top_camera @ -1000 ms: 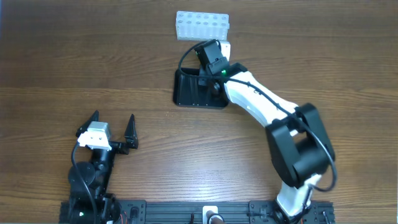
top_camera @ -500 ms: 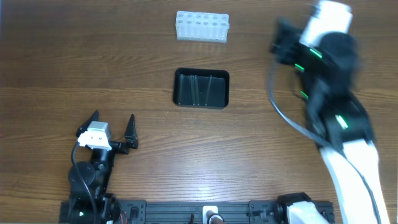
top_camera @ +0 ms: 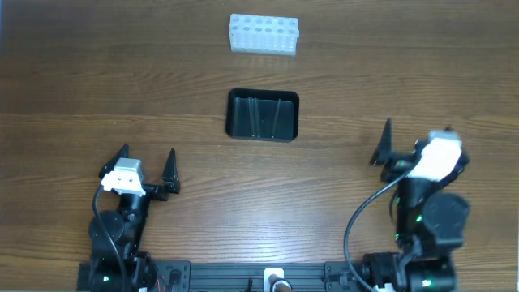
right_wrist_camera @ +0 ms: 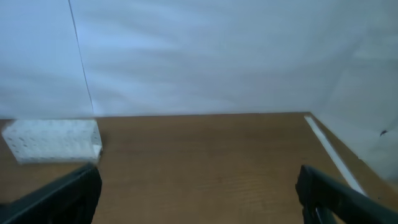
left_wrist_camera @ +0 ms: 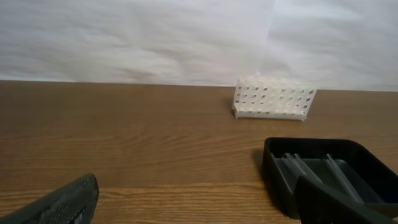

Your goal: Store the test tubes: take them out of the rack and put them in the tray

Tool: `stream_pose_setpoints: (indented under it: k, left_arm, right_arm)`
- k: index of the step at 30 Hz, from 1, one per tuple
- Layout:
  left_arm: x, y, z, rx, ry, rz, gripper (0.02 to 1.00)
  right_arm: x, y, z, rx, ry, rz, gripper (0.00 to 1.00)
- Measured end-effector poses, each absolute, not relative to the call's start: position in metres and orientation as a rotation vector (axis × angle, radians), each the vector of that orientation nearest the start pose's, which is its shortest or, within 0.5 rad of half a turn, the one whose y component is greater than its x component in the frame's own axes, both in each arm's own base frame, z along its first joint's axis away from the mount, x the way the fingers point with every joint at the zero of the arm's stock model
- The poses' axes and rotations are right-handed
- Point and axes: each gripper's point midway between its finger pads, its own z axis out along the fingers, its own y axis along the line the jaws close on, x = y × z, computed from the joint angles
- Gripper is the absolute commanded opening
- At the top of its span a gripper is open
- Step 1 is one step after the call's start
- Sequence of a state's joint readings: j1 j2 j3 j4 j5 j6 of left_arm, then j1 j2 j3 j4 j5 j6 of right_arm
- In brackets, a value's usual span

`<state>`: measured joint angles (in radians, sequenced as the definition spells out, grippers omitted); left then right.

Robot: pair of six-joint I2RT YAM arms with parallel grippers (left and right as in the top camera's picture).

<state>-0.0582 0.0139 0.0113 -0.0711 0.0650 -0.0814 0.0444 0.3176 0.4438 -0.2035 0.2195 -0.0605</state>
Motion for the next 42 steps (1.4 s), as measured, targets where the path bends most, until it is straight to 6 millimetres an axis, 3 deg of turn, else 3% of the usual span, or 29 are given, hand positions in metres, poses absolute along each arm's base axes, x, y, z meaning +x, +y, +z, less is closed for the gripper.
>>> stream_pose_setpoints:
  k: [9, 20, 32, 42]
  left_arm:
    - [0.245, -0.025, 0.158, 0.031, 1.647, -0.16, 1.0]
    - [0.245, -0.025, 0.158, 0.031, 1.647, -0.16, 1.0]
    - [0.245, -0.026, 0.158, 0.031, 1.647, -0.16, 1.0]
    - [0.245, -0.025, 0.158, 0.031, 1.647, -0.16, 1.0]
  right_arm:
    - [0.244, -0.027, 0.189, 0.075, 1.699, -0.199, 0.993]
    - [0.247, -0.026, 0.15, 0.108, 1.685, -0.169, 0.993]
    - [0.244, -0.027, 0.164, 0.134, 1.621, -0.146, 0.991]
    - [0.244, -0.028, 0.164, 0.138, 1.62, -0.148, 0.991]
